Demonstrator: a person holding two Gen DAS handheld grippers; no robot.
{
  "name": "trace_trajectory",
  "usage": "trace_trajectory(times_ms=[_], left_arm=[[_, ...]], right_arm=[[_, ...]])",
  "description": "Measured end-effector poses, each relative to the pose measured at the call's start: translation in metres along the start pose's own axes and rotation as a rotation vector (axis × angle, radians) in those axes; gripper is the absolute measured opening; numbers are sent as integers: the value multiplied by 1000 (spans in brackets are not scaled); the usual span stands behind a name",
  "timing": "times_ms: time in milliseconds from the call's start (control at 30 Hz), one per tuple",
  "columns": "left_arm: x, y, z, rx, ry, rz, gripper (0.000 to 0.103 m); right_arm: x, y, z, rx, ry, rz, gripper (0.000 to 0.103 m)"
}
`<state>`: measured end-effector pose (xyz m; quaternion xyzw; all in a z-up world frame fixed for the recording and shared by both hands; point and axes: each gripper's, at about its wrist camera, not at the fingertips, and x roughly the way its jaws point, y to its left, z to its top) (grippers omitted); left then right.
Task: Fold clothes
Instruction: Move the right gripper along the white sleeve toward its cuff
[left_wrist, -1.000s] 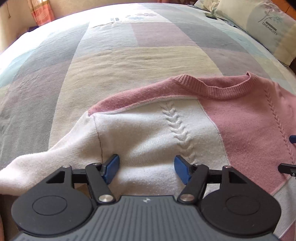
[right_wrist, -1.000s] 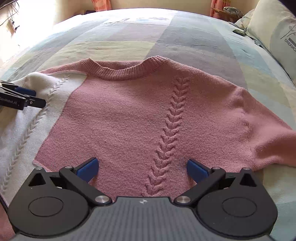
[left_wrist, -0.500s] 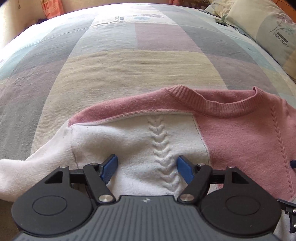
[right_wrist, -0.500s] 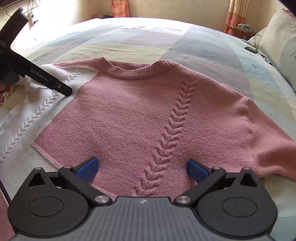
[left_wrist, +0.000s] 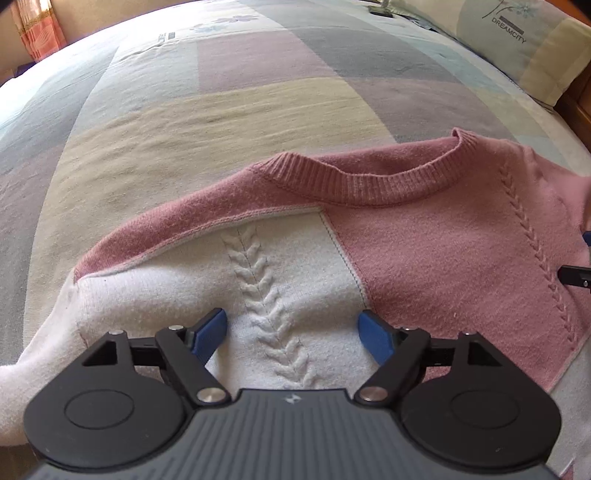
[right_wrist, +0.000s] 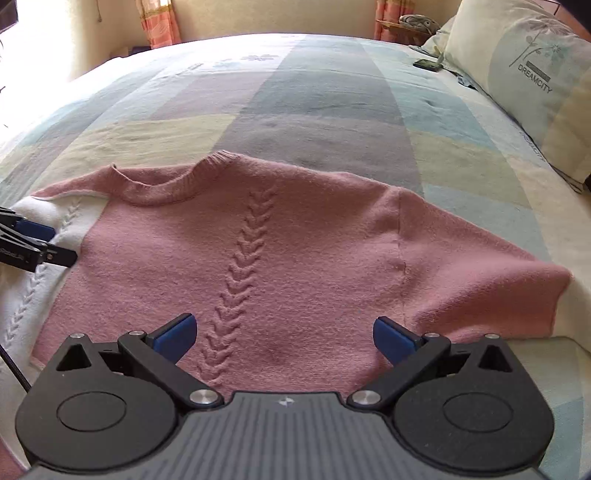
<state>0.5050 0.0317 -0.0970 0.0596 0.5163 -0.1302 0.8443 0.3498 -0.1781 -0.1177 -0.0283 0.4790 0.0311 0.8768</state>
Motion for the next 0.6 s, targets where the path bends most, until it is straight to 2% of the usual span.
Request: trace_trajectory(times_ms=[33,133,267,400,467,600], left_arm=[[0,0,0,3,3,1,81],[0,2,1,9,8,-14,83],[2,0,3,8,17,-6,85],[4,-1,5,3,22,3,86],[4,-1,6,2,27,6,86],[5,-1,8,2,41,7,86]], right_arm=[[2,-11,-1,29,6,-32,103],[-8,-53,-5,212,-20,-36,103],[-21,-120,-26,512,-57,-38,103],[-20,-182,-55,783,-120,8,103],[-21,-200,-63,864,-170,49,103],[-19,-217,-61,906,-202,46,103]])
